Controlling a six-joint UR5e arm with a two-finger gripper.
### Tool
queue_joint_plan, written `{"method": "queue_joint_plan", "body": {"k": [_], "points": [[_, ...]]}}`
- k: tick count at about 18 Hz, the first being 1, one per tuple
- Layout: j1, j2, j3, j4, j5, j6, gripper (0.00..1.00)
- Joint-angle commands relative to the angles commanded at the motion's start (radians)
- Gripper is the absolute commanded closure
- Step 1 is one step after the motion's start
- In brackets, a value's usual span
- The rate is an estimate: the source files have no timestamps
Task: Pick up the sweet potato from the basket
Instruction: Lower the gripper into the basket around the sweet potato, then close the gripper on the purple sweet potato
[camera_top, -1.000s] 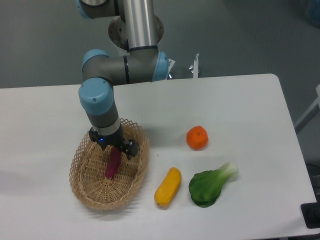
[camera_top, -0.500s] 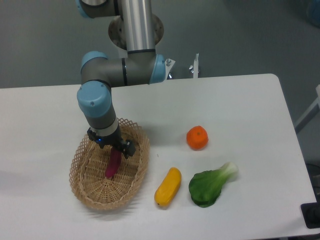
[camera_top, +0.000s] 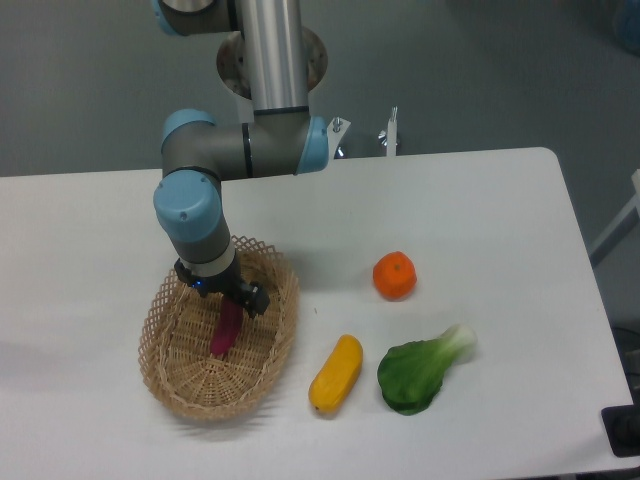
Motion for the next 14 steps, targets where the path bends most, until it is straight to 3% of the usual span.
{"method": "queue_joint_plan", "body": {"k": [4, 8, 14], "points": [[0.002, 0.003, 0.000, -0.003, 0.003, 0.006, 0.53], [0.002, 0.009, 0.003, -0.003, 0.003, 0.009, 0.68], [0.002, 0.015, 0.018, -0.002, 0.003, 0.011, 0.73]]}}
